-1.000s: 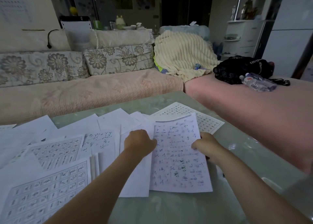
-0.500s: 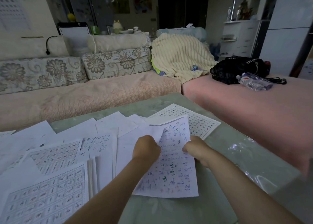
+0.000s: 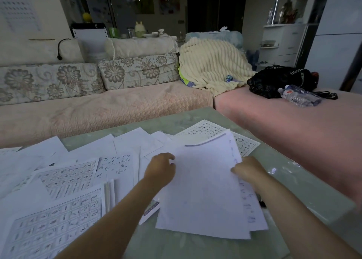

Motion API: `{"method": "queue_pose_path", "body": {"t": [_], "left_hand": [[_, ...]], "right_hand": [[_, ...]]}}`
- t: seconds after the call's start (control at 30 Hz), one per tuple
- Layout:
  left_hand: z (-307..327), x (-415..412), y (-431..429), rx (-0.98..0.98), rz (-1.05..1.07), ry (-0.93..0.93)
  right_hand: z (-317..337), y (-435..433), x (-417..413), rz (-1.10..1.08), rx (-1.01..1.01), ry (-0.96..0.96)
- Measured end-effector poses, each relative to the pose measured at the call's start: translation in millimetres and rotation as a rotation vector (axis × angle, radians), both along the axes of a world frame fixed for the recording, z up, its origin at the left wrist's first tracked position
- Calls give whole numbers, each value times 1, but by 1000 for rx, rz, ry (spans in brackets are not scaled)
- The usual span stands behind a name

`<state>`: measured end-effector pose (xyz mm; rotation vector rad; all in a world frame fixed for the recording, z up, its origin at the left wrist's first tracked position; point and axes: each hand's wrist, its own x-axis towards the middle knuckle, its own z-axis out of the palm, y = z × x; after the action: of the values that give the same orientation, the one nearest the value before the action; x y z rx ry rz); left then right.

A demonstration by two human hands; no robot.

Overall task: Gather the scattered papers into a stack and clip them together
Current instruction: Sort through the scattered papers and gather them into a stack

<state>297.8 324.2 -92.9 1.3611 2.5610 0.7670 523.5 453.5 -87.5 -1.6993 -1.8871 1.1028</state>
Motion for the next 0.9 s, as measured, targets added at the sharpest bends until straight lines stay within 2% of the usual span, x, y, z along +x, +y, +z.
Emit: {"method": "queue_pose_path", "body": {"t": [0.07, 0.17, 0.2, 0.27, 0.33, 0.5, 0.67, 0.77, 0.9], "left_hand": [[-7, -19, -4, -213, -35, 156], [-13, -24, -4, -367, -135, 153], [-14, -22, -3, -345, -147, 150], [-16, -18, -1, -283, -134, 184], [-19, -17, 3, -292, -105, 221], [-22, -18, 10, -340, -68, 138], [-16, -15, 9, -202, -15, 154], [-12, -21, 6, -67, 52, 64], [-6, -20, 5, -6, 96, -5]], "right_hand": [[2, 5, 8, -59, 56, -51], [3, 8, 14, -28, -23, 86], [3, 8, 15, 1, -57, 115], [0, 11, 17, 13, -25, 50], [-2, 16, 21, -64, 38, 13], [-3, 20, 33, -129, 71, 83], [-2, 17, 34, -101, 46, 174], [1, 15, 32, -75, 12, 235], [4, 11, 31, -24, -50, 267]]}}
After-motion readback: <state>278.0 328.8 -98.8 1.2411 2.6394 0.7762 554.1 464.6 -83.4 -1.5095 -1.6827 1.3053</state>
